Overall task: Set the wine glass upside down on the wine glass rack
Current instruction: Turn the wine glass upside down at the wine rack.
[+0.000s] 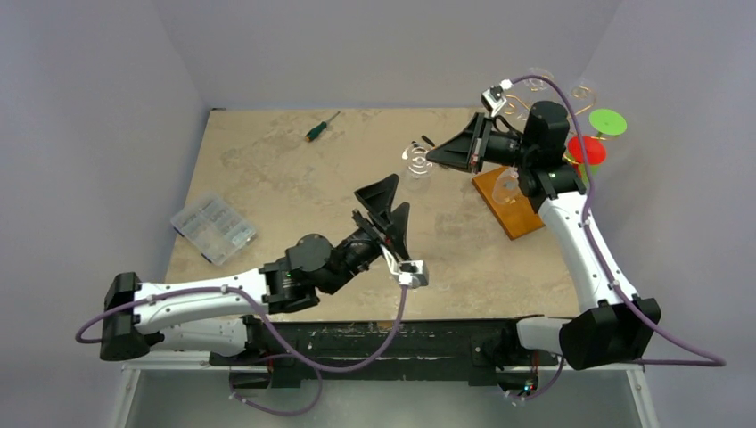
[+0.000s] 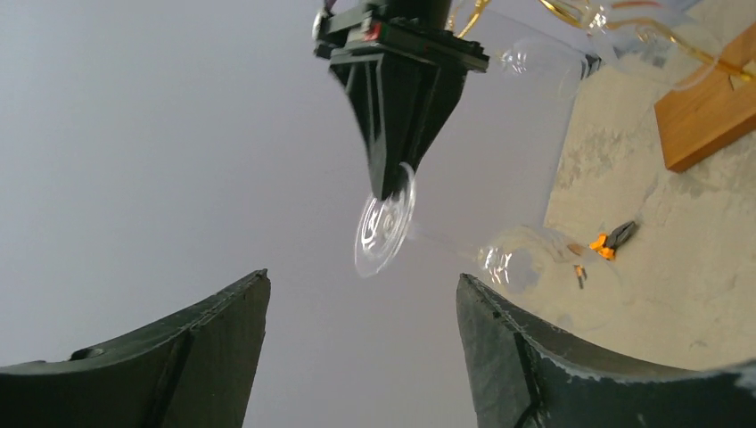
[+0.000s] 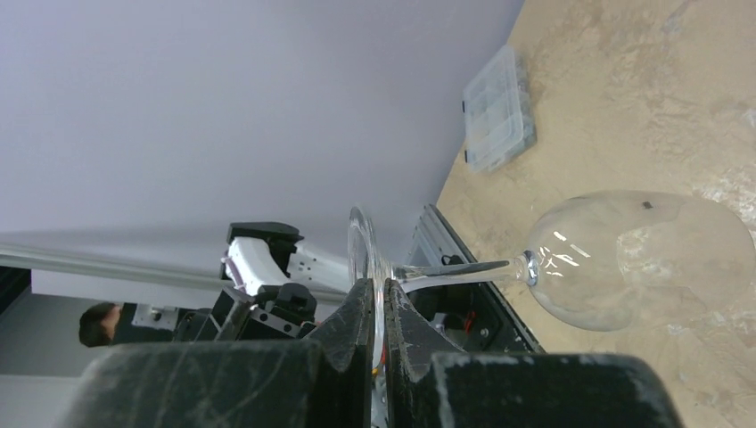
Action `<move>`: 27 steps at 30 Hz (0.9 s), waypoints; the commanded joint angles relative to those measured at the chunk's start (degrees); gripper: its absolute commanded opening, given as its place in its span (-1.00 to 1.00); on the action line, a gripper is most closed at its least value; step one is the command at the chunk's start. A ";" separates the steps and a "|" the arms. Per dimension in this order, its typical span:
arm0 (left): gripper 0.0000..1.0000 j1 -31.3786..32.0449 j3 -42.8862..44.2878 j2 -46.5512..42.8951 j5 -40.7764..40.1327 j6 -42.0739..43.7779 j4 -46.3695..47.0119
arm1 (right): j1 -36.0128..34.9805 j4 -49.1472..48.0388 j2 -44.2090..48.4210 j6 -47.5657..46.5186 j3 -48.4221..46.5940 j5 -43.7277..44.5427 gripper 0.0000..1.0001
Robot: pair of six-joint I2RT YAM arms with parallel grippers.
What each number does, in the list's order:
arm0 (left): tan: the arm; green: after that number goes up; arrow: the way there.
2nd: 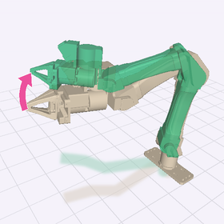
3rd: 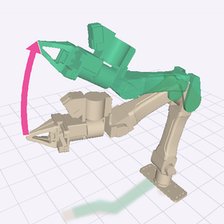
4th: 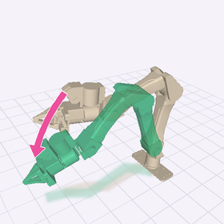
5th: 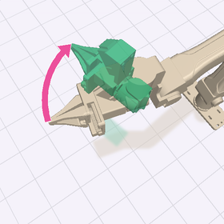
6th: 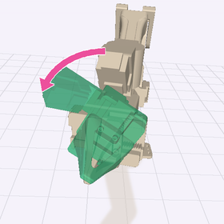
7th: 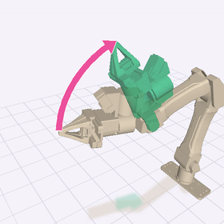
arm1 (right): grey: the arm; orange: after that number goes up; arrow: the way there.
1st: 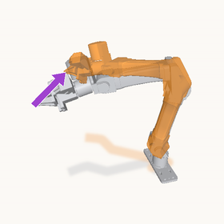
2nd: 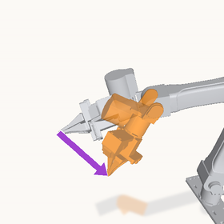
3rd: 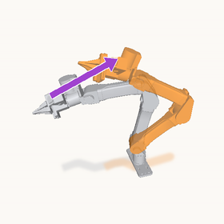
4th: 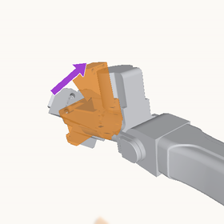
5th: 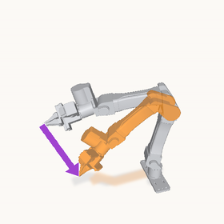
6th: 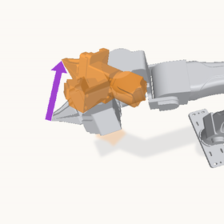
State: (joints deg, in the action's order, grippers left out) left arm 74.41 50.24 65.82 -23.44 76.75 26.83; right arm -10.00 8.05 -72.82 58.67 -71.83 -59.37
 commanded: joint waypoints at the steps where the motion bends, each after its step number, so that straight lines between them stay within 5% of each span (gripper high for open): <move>1: 0.50 1.16 0.61 -8.71 -2.11 -12.74 -3.83 | 2.38 -4.22 1.45 2.81 -6.78 -2.00 -1.00; 5: 0.75 1.22 0.95 -16.60 -3.52 -22.78 -11.39 | 5.05 -2.21 1.74 2.74 -9.72 -1.53 -1.00; 18: 0.98 -3.98 0.25 -35.14 -15.99 -47.09 -40.91 | 17.27 -1.85 1.55 8.55 -11.01 -0.32 -1.00; 27: 1.00 -9.01 -5.84 -40.68 -15.56 -51.94 -43.08 | 21.48 3.83 1.61 6.89 -12.22 2.70 -1.00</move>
State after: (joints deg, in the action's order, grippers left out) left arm 65.84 46.78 25.76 -38.04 27.99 -15.40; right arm 10.24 11.07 -72.01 65.67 -80.79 -58.22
